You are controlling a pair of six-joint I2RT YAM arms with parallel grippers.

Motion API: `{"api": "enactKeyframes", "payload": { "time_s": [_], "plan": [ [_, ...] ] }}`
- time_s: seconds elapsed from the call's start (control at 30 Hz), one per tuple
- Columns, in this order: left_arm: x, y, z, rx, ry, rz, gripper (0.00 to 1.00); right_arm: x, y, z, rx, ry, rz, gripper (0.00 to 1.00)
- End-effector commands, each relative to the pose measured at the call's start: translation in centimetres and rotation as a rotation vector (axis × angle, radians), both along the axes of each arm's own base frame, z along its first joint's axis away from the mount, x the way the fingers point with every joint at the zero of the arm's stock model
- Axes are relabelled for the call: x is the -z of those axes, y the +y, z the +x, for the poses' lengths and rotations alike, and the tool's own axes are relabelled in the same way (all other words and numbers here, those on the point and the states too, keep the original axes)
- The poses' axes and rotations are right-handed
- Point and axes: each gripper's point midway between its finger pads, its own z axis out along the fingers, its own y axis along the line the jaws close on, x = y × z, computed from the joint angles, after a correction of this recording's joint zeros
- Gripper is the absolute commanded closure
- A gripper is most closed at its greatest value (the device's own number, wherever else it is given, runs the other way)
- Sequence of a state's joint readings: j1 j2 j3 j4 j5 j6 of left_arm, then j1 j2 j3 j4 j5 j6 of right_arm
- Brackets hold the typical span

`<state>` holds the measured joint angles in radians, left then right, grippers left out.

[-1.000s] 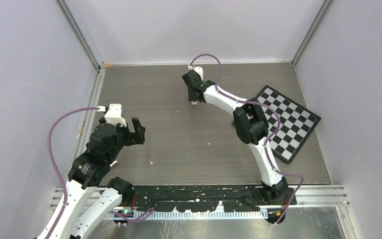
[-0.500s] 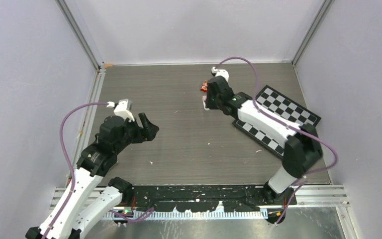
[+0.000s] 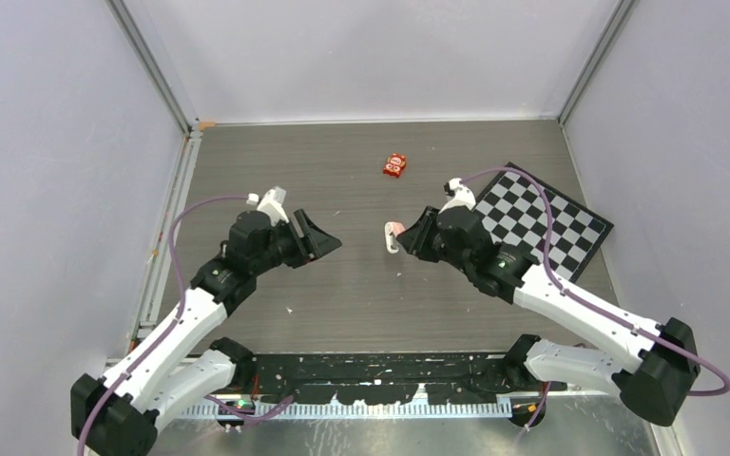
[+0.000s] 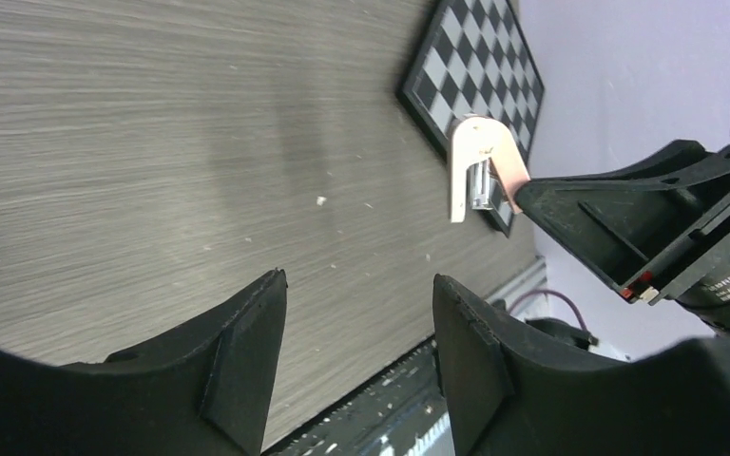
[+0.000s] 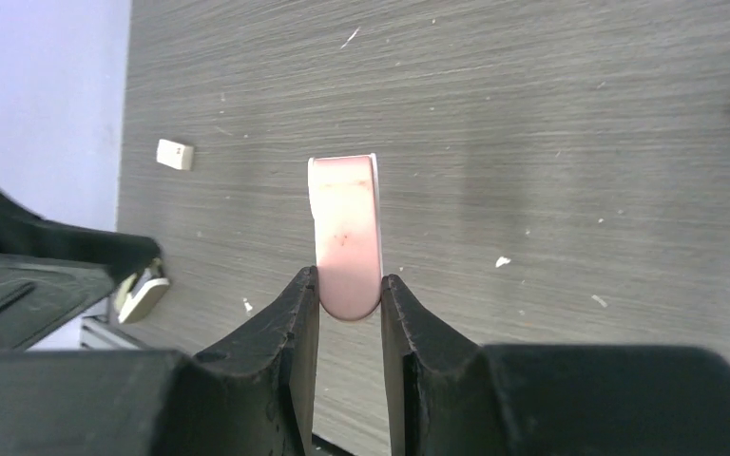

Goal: Load the staples into the stapler

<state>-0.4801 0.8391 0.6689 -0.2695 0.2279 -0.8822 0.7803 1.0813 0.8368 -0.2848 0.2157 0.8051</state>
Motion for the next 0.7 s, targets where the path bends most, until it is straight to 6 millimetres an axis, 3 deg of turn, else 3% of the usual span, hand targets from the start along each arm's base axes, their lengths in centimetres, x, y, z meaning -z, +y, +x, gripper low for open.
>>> {"api": "enactKeyframes", "payload": {
  "time_s": [0.0, 0.3, 0.67],
  "plan": [
    [-4.1, -4.2, 0.1, 0.11, -0.113, -0.151, 0.41, -3.9, 0.9, -0.3, 0.042, -0.06, 0.193, 0.82],
    [-3.0, -10.0, -0.4, 0.256, -0.122, -0.108, 0.5, -5.4, 1.7, -2.1, -0.019, -0.064, 0.256, 0.81],
    [-2.9, -11.4, 0.1, 0.296, -0.127, -0.121, 0.51, -5.2, 1.0, -3.1, -0.022, -0.067, 0.253, 0.82]
  ]
}}
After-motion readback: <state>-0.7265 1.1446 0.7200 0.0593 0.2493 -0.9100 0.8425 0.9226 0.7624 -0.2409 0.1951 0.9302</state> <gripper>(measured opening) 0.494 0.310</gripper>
